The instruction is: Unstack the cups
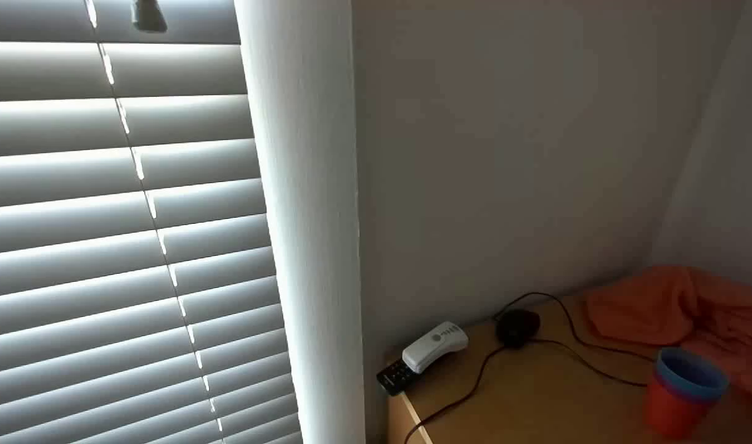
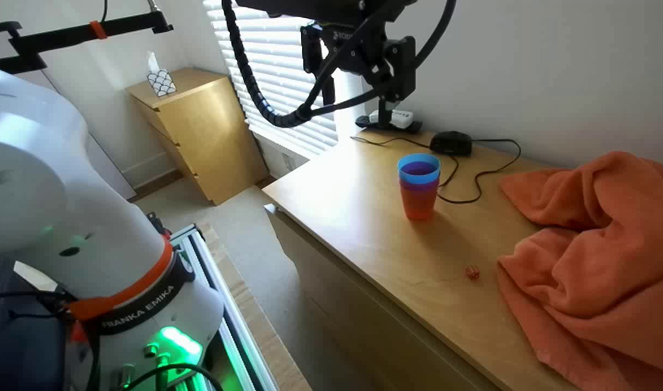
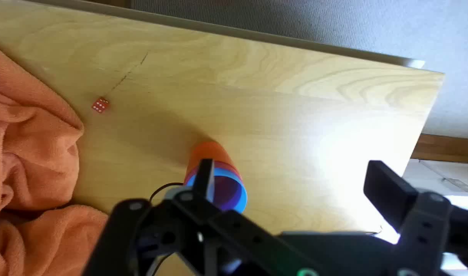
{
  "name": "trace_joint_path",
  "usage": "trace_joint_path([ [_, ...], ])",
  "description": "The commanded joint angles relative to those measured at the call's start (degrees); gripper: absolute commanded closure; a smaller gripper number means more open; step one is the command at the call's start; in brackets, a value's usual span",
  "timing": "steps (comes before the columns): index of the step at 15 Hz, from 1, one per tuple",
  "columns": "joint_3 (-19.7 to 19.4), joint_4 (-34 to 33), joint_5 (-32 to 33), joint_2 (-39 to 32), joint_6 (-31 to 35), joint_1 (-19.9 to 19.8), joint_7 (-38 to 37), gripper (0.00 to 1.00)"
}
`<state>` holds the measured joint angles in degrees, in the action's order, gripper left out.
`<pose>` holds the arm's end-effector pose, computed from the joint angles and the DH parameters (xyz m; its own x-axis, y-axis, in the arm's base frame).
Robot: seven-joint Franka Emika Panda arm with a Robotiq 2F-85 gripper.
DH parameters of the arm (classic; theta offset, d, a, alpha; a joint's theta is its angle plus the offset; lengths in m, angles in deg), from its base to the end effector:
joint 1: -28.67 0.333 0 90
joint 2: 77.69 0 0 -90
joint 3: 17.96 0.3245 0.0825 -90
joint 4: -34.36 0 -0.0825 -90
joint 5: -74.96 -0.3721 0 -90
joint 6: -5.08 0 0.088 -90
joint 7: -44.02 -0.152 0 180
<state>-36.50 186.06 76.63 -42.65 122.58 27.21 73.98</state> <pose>0.3240 -0.1123 0.3922 0.9691 0.2360 0.0718 0.2441 -0.9596 -0.1400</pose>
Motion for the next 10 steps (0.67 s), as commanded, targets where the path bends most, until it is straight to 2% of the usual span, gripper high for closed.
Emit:
trace_joint_path([
  [1,0.8,-0.1,-0.5,-0.2,-0.1,-0.8,0.4,0.00],
  [6,0.8,-0.1,-0.5,-0.2,-0.1,-0.8,0.4,0.00],
  [10,3.5,0.2,0.4,-3.5,3.1,-0.9,-3.2,0.00],
])
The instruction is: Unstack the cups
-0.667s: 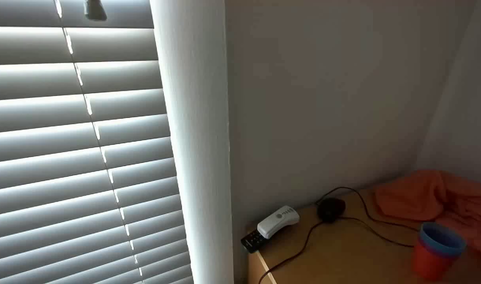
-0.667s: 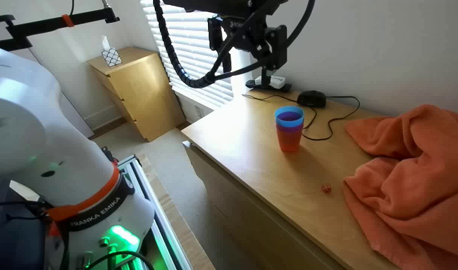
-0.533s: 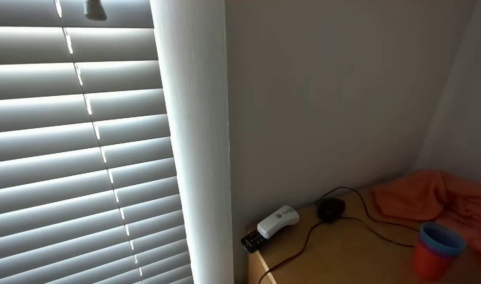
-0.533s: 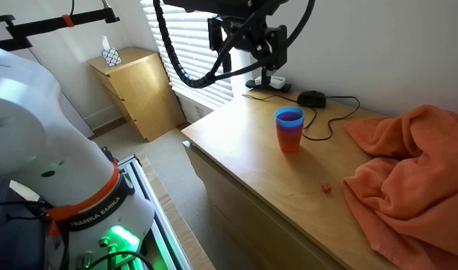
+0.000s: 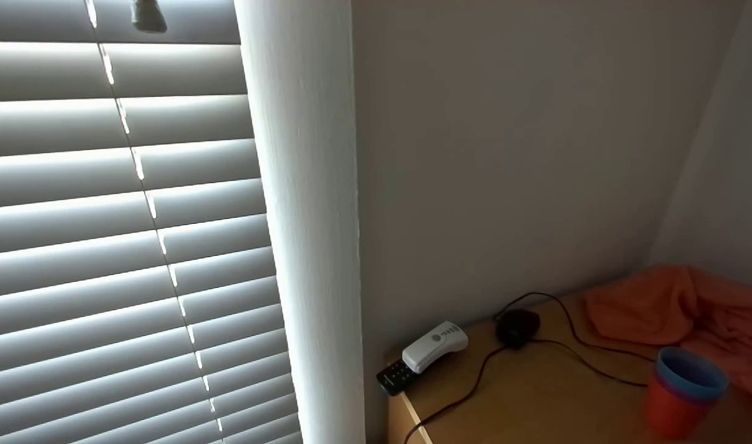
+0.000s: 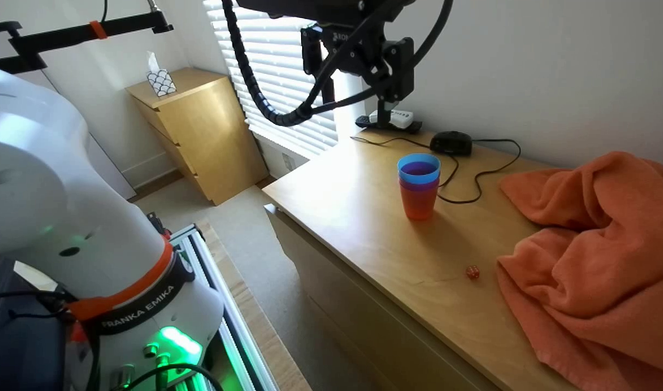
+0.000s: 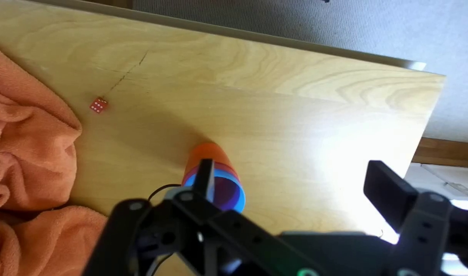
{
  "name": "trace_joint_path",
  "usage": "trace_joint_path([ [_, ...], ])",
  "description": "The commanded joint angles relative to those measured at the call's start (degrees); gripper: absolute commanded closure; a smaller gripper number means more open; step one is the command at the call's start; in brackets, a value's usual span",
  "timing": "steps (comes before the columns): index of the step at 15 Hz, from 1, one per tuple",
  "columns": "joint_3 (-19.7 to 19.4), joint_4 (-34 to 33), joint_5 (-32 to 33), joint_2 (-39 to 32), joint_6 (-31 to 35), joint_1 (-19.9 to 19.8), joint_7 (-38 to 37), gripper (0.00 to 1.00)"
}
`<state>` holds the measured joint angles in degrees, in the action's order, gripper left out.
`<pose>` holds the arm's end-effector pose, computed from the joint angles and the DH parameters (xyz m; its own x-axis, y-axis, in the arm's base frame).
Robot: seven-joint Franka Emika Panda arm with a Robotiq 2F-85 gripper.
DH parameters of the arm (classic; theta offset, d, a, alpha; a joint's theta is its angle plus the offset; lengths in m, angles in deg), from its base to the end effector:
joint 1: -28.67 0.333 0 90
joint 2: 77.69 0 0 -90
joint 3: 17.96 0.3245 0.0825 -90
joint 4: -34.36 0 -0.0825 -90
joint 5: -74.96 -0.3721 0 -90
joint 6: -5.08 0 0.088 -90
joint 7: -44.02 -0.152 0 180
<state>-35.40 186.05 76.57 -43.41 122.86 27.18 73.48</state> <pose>0.3272 -0.1069 0.3894 0.9685 0.2419 0.0597 0.2479 -0.9597 -0.1321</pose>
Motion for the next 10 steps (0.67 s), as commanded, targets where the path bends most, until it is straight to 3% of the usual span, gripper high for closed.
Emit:
trace_joint_path([
  [1,2.8,0.0,0.4,-3.6,3.5,-0.8,-3.3,0.00],
  [6,5.1,-0.8,-0.4,-9.9,9.8,-0.3,-5.8,0.00],
  [7,4.8,-0.1,-0.3,-7.3,8.2,-0.5,-4.2,0.00],
  [10,5.2,-0.4,-0.3,-8.4,8.7,-0.5,-4.4,0.00],
])
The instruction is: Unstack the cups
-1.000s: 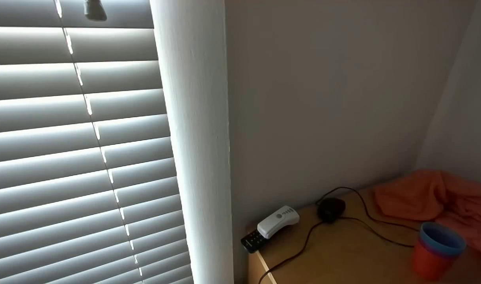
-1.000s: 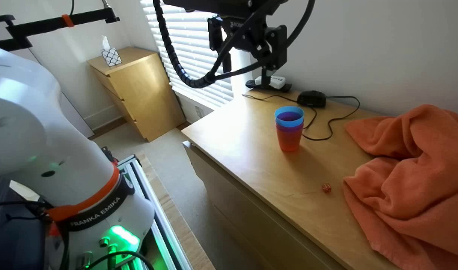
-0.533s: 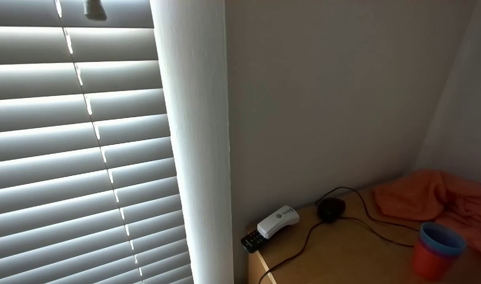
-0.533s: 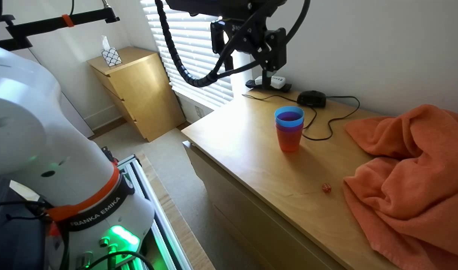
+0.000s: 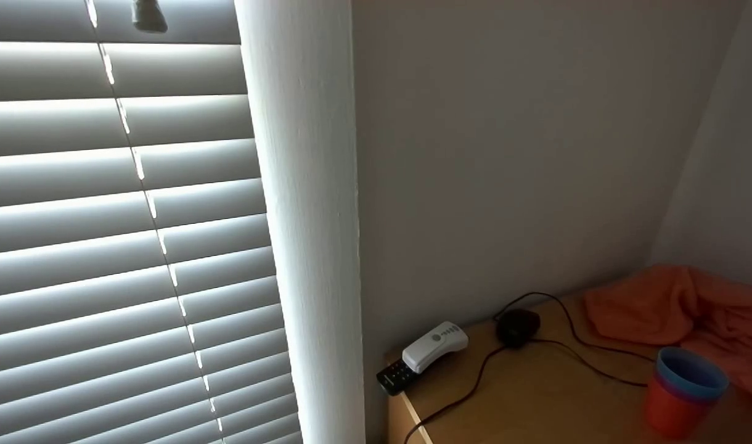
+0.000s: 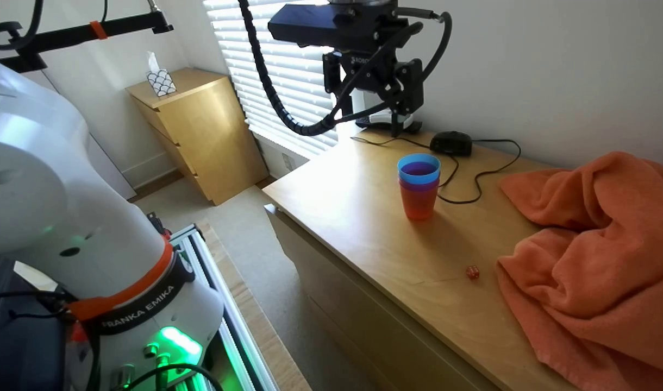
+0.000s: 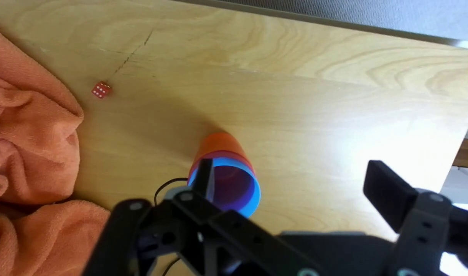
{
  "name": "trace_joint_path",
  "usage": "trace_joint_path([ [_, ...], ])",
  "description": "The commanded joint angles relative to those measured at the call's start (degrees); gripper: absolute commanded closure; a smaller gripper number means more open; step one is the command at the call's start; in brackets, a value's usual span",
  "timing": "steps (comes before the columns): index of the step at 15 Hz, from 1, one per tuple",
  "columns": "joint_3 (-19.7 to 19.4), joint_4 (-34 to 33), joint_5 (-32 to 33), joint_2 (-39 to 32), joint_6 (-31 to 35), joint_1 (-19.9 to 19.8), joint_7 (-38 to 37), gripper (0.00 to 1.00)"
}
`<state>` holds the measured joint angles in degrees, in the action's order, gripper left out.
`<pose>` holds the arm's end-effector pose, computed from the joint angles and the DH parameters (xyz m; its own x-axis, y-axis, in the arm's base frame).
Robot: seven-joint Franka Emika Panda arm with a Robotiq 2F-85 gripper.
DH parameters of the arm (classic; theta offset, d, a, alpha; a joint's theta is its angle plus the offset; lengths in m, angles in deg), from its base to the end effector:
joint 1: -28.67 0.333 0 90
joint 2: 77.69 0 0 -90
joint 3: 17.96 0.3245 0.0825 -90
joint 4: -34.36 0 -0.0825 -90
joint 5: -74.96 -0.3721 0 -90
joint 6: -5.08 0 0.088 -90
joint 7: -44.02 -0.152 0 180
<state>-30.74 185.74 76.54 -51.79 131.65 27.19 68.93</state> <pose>0.3639 -0.0886 0.3579 0.9746 0.2202 0.0410 0.2225 -0.9729 -0.0630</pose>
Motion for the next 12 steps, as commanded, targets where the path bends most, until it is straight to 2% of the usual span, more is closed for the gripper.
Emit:
trace_joint_path([
  [1,0.5,-0.1,-0.3,0.1,-0.1,-0.5,0.2,0.00],
  [6,-0.3,-1.9,-6.3,-4.8,1.3,1.1,-0.5,0.00],
  [12,1.5,-5.5,-10.4,-13.9,6.8,0.5,-3.7,0.00],
])
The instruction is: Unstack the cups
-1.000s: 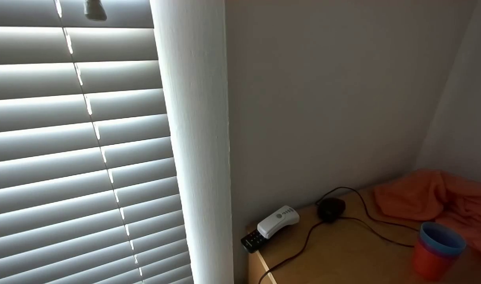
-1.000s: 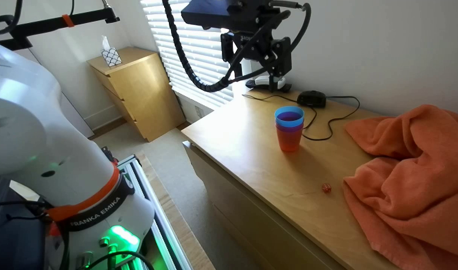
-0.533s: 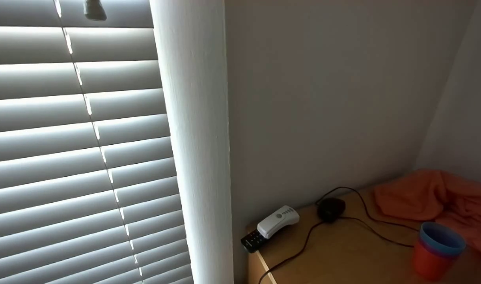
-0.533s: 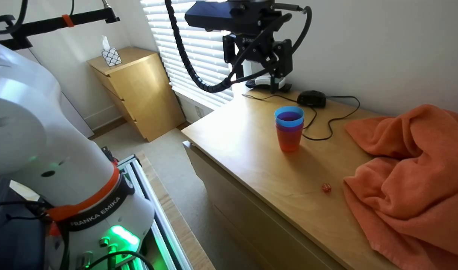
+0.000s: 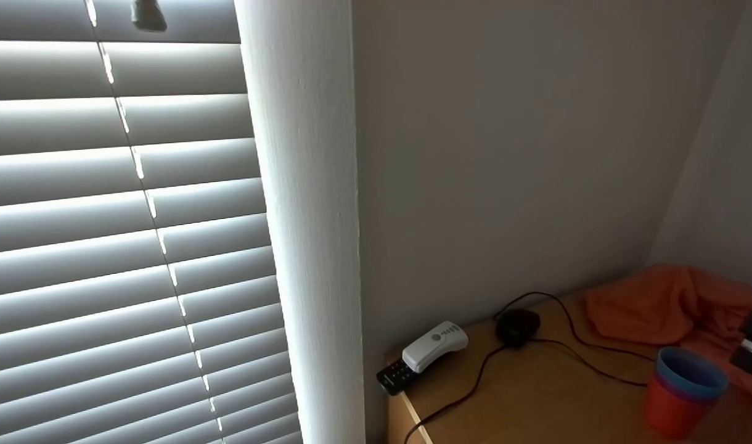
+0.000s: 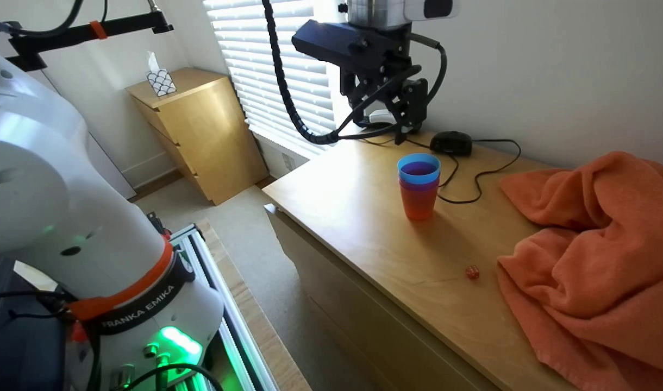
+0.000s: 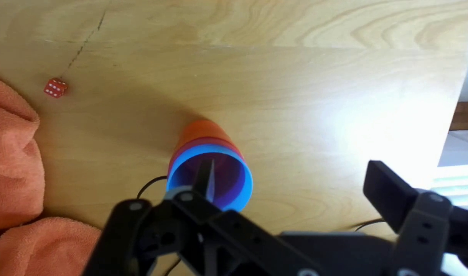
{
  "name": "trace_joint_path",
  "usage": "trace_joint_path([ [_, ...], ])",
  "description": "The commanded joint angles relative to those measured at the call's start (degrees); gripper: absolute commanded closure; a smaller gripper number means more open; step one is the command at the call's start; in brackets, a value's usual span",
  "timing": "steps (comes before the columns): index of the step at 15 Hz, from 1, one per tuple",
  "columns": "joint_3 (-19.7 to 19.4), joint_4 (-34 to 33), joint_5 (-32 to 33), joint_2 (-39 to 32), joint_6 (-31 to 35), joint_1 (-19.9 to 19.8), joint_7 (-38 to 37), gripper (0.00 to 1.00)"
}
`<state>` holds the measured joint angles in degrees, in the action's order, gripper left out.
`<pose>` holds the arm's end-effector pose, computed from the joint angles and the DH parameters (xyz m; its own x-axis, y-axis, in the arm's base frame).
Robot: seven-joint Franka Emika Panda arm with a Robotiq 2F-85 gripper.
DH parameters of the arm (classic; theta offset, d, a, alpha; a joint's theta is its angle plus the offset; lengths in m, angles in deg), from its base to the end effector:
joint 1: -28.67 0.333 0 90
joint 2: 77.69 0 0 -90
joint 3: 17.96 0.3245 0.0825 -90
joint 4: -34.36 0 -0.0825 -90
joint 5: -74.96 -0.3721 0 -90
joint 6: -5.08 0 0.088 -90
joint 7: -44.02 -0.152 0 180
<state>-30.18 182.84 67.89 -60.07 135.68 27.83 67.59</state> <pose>0.3954 -0.0803 0.3320 0.9931 0.1088 0.0441 0.1143 -0.9819 -0.1509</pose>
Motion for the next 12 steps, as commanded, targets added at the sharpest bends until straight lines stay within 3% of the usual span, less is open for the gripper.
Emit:
trace_joint_path([
  [1,1.3,-3.0,-2.3,-7.0,3.7,-0.2,-2.7,0.00],
  [5,2.9,-5.6,-2.5,-12.9,6.2,-0.6,-5.6,0.00],
  [7,3.7,-6.8,-2.3,-15.3,7.0,-0.9,-6.6,0.07],
  [9,4.4,-8.0,-1.8,-17.3,7.9,-1.2,-7.8,0.06],
  [11,5.0,-9.1,-1.5,-19.1,8.5,-1.5,-8.4,0.31],
  [12,5.1,-9.6,-1.5,-19.8,8.4,-1.7,-8.6,0.34],
])
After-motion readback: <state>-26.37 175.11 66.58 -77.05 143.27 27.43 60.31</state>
